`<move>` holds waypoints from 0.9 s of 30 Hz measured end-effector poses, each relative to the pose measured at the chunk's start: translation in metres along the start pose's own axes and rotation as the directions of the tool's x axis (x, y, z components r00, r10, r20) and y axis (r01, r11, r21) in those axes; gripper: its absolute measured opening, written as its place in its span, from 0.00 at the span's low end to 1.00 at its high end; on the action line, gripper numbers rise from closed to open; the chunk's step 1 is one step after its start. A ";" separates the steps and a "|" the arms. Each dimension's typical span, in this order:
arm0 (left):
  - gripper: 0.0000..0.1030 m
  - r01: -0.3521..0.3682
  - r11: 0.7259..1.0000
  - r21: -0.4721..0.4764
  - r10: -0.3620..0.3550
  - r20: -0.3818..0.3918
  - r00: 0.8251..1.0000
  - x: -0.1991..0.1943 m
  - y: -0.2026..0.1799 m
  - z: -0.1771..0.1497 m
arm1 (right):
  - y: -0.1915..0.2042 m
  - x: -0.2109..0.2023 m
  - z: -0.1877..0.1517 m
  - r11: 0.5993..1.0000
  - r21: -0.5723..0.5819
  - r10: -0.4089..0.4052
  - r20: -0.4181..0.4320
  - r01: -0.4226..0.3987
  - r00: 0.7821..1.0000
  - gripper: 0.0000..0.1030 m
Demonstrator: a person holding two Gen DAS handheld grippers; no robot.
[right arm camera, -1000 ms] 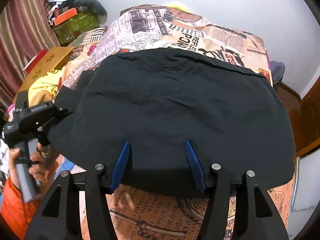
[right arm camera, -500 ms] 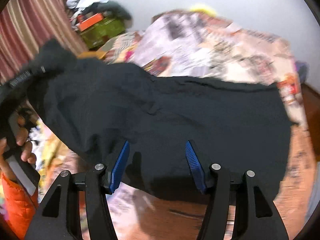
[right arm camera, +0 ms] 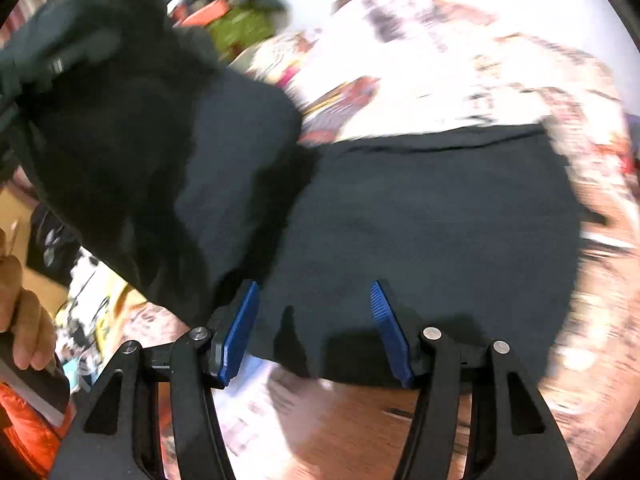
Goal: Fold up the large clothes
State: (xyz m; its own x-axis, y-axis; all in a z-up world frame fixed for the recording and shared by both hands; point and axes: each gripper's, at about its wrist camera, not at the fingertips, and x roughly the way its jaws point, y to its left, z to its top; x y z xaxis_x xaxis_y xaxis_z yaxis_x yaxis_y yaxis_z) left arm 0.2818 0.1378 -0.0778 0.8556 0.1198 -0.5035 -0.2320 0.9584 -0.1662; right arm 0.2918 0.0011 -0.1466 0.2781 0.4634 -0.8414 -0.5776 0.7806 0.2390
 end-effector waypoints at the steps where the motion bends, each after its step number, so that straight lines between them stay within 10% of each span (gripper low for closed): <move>1: 0.21 0.026 1.000 0.012 -0.026 -0.011 1.000 0.003 -0.012 -0.002 | -0.009 -0.010 -0.001 1.000 0.011 -0.028 0.019 0.028 0.999 0.53; 6: 0.27 0.146 0.984 0.101 -0.131 -0.143 0.981 0.034 -0.078 -0.025 | -0.062 -0.066 -0.015 0.978 0.078 -0.198 0.098 0.191 0.975 0.53; 14: 0.35 0.245 0.951 0.188 -0.139 -0.448 0.883 0.098 -0.123 -0.099 | -0.095 -0.096 -0.047 0.962 0.164 -0.234 0.088 0.218 0.968 0.53; 27: 0.56 0.308 0.929 0.206 -0.187 -0.457 0.870 0.040 -0.107 -0.086 | -0.087 -0.127 -0.050 0.973 0.156 -0.196 0.167 0.171 0.966 0.53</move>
State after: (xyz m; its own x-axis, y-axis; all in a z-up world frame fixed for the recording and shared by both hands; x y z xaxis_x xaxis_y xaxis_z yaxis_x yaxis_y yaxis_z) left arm 0.3012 0.0182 -0.1528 0.5759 -0.1934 -0.7943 0.1437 0.9804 -0.1346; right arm 0.2679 -0.1464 -0.0849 0.5101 0.3646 -0.7790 -0.3949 0.9039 0.1645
